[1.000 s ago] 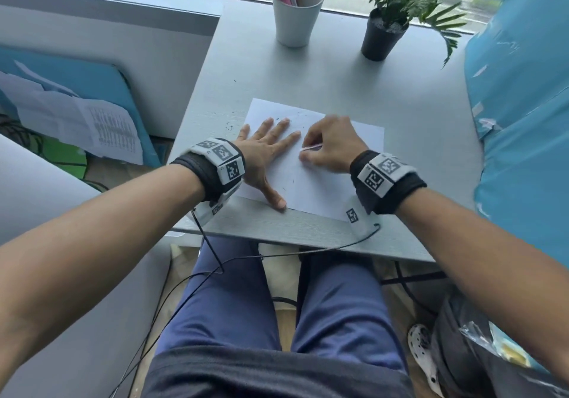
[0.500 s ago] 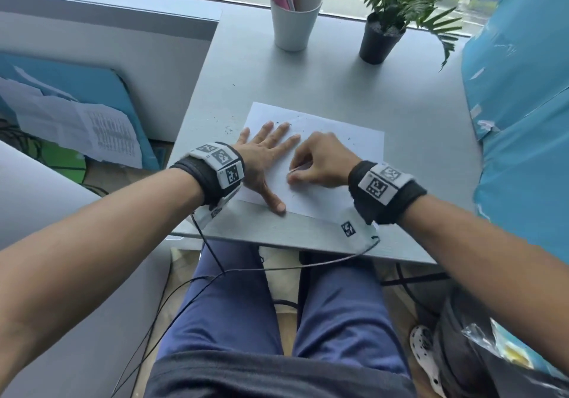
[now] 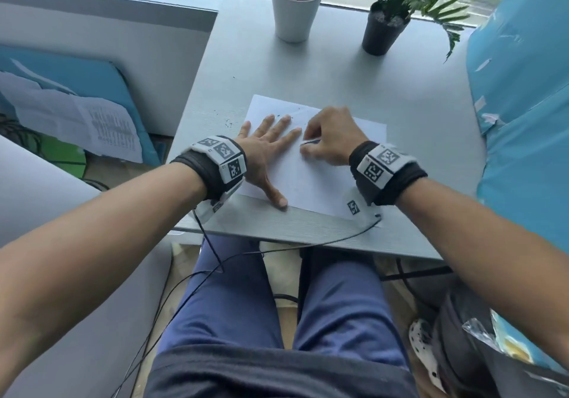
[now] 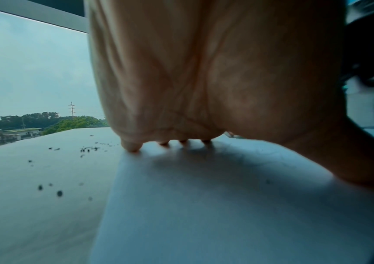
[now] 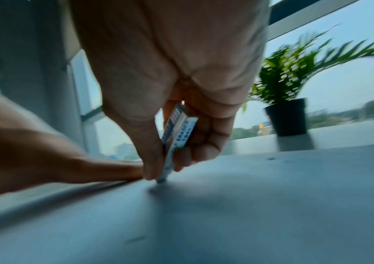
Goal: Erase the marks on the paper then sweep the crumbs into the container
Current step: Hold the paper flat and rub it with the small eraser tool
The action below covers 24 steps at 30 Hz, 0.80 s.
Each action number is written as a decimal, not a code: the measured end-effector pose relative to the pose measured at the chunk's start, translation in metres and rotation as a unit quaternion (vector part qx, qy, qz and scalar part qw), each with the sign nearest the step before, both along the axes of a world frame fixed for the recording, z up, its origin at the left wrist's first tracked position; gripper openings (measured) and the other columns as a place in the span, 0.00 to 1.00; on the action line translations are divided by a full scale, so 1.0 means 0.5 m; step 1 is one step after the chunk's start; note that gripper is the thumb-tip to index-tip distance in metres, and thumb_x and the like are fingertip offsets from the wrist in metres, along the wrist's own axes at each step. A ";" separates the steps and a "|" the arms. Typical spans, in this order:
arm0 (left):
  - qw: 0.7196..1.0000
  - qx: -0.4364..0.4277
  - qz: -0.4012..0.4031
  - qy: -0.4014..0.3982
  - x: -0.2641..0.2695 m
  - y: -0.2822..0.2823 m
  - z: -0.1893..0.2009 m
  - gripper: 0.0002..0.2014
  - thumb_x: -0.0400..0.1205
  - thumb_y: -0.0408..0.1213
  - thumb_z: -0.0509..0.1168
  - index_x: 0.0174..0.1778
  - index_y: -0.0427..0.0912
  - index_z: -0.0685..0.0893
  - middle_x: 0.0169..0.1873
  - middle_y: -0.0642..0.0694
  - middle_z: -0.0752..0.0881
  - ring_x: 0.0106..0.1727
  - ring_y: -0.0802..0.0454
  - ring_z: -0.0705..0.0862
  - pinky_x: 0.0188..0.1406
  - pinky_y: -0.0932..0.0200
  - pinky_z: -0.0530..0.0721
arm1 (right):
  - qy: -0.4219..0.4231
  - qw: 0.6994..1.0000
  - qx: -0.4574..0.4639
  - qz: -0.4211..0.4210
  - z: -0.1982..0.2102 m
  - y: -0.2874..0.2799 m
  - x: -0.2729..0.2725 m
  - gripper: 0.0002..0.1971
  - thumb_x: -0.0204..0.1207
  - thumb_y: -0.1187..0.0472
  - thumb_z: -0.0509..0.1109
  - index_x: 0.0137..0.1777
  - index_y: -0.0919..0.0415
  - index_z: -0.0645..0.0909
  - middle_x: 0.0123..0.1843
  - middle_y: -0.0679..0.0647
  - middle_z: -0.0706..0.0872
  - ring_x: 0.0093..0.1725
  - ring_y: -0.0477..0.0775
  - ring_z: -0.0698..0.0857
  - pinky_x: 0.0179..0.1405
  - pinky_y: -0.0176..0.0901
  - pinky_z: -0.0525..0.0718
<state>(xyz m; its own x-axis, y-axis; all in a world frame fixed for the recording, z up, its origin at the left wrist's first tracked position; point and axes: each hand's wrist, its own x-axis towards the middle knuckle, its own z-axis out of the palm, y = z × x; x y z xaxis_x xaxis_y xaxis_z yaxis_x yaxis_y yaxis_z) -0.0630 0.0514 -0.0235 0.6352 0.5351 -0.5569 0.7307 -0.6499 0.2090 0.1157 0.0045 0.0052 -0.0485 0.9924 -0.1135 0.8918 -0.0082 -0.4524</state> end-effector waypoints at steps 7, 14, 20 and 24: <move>1.000 -0.001 -0.010 0.006 0.000 0.000 0.000 0.81 0.49 0.78 0.76 0.83 0.58 0.25 0.82 0.54 0.21 0.81 0.47 0.21 0.81 0.31 0.30 | 0.003 0.999 -0.037 0.019 0.014 0.012 0.004 0.07 0.65 0.57 0.78 0.41 0.58 0.93 0.37 0.53 0.92 0.40 0.51 0.90 0.44 0.42 0.88; 1.000 0.007 -0.008 0.009 0.004 -0.004 0.001 0.81 0.49 0.78 0.76 0.83 0.57 0.24 0.81 0.52 0.20 0.81 0.47 0.20 0.81 0.30 0.30 | 0.016 0.989 -0.076 0.129 -0.013 -0.059 -0.065 0.06 0.64 0.60 0.78 0.33 0.63 0.90 0.31 0.53 0.89 0.34 0.53 0.86 0.35 0.46 0.84; 1.000 0.004 -0.002 -0.002 0.001 -0.003 -0.001 0.81 0.49 0.78 0.77 0.83 0.57 0.25 0.82 0.52 0.22 0.82 0.46 0.21 0.81 0.29 0.31 | 0.017 1.000 0.010 -0.021 -0.015 0.019 -0.004 0.07 0.64 0.57 0.76 0.37 0.60 0.91 0.32 0.50 0.88 0.35 0.49 0.85 0.42 0.40 0.86; 1.000 0.008 -0.009 0.008 0.004 -0.006 -0.003 0.82 0.47 0.79 0.75 0.83 0.56 0.24 0.81 0.52 0.20 0.80 0.46 0.19 0.80 0.28 0.30 | 0.011 0.990 -0.076 0.118 -0.017 -0.056 -0.075 0.07 0.64 0.60 0.78 0.33 0.64 0.89 0.29 0.53 0.88 0.32 0.52 0.85 0.34 0.45 0.84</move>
